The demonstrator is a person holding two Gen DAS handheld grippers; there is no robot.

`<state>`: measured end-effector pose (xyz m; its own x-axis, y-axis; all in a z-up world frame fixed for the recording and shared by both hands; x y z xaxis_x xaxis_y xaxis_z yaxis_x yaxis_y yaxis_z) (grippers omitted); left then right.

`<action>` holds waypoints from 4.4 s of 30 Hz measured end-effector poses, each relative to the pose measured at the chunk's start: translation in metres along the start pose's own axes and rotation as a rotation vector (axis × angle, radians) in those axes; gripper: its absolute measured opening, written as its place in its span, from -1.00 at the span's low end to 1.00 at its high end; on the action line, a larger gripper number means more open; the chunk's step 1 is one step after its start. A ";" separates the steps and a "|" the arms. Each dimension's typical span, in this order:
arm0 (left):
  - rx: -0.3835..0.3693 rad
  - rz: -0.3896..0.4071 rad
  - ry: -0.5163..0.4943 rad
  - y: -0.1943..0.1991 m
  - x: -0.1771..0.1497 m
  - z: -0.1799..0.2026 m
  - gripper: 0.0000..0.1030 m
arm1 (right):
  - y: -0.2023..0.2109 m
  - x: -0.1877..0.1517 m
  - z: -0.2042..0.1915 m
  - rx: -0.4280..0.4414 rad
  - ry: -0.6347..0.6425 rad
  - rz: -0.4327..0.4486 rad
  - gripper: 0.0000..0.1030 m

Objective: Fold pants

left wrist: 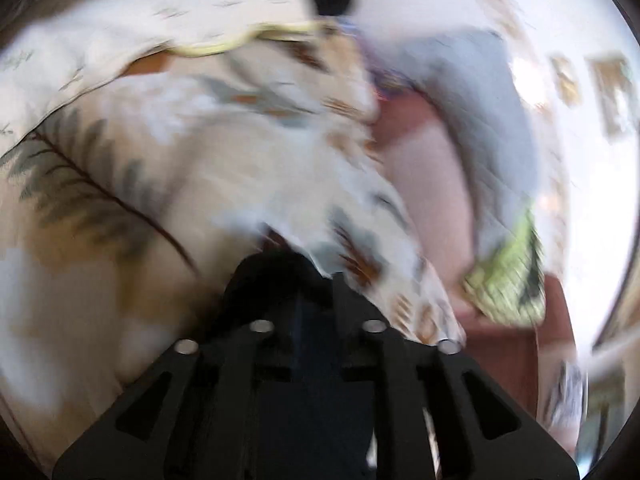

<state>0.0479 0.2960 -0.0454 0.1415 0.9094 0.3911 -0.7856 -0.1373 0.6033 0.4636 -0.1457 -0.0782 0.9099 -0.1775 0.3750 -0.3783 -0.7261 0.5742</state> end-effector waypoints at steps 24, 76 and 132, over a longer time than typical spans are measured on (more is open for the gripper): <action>-0.015 -0.054 -0.189 0.088 -0.107 0.007 0.17 | 0.111 -0.048 0.124 -0.311 -0.098 0.205 -0.93; 0.220 -0.366 -1.119 -0.094 -0.047 0.034 0.99 | 0.041 -0.112 0.070 -0.117 0.403 0.142 -0.92; 0.338 -0.201 -1.467 -0.007 -0.054 0.101 -0.88 | 0.052 -0.019 0.039 -0.153 0.281 -0.019 -0.27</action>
<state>0.1065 0.2078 -0.0003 0.8420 -0.2317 0.4871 -0.5391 -0.3286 0.7755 0.4333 -0.2059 -0.0843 0.8425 0.0416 0.5371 -0.4019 -0.6155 0.6780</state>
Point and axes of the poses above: each gripper's, at about its wrist camera, not at the fingertips, and y roughly against the way its jaws point, z to its right, x to its top, the point moved 8 cm from there along -y, roughly the way its jaws point, and after that the axes turned 10 degrees about -y, right-handed, at the moved point
